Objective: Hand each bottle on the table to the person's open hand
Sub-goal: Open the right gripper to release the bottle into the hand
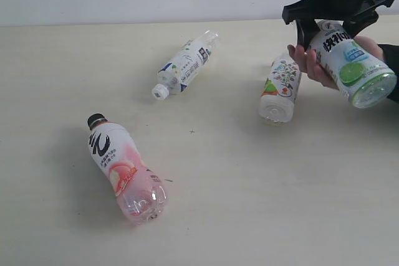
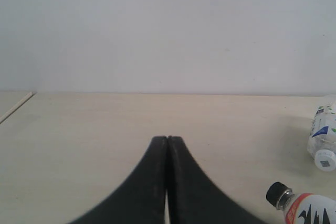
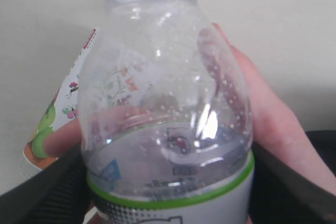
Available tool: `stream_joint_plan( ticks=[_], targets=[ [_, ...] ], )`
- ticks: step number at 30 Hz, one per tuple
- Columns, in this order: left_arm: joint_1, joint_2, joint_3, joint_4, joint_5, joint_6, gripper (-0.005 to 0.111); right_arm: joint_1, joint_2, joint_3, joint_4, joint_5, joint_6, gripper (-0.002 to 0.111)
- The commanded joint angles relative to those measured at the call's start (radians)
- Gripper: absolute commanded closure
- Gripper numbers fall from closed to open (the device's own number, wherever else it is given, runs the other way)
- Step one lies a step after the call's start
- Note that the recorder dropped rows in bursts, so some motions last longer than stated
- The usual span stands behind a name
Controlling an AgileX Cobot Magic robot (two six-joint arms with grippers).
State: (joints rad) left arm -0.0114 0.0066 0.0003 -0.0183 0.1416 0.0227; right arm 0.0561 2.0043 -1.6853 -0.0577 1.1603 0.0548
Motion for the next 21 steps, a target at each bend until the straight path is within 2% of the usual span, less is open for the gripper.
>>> stream_joint_plan(
  ticks=[1,6,9,13,21],
  targets=[
    [0.001,-0.007,0.000,0.001,-0.002,-0.002,0.107,-0.004,-0.003,-0.006,-0.003,-0.010,-0.002,0.070],
    [0.001,-0.007,0.000,0.001,-0.002,-0.002,0.107,-0.004,-0.003,-0.006,-0.001,-0.010,-0.004,0.038],
    [0.001,-0.007,0.000,0.001,-0.002,-0.002,0.107,-0.004,-0.003,-0.006,-0.003,-0.010,-0.004,0.027],
    [0.001,-0.007,0.000,0.001,-0.002,-0.002,0.107,-0.004,-0.003,-0.006,-0.003,-0.010,-0.004,0.022],
    [0.001,-0.007,0.000,0.001,-0.002,-0.002,0.107,-0.004,-0.027,-0.020,-0.021,-0.006,-0.025,0.021]
  ],
)
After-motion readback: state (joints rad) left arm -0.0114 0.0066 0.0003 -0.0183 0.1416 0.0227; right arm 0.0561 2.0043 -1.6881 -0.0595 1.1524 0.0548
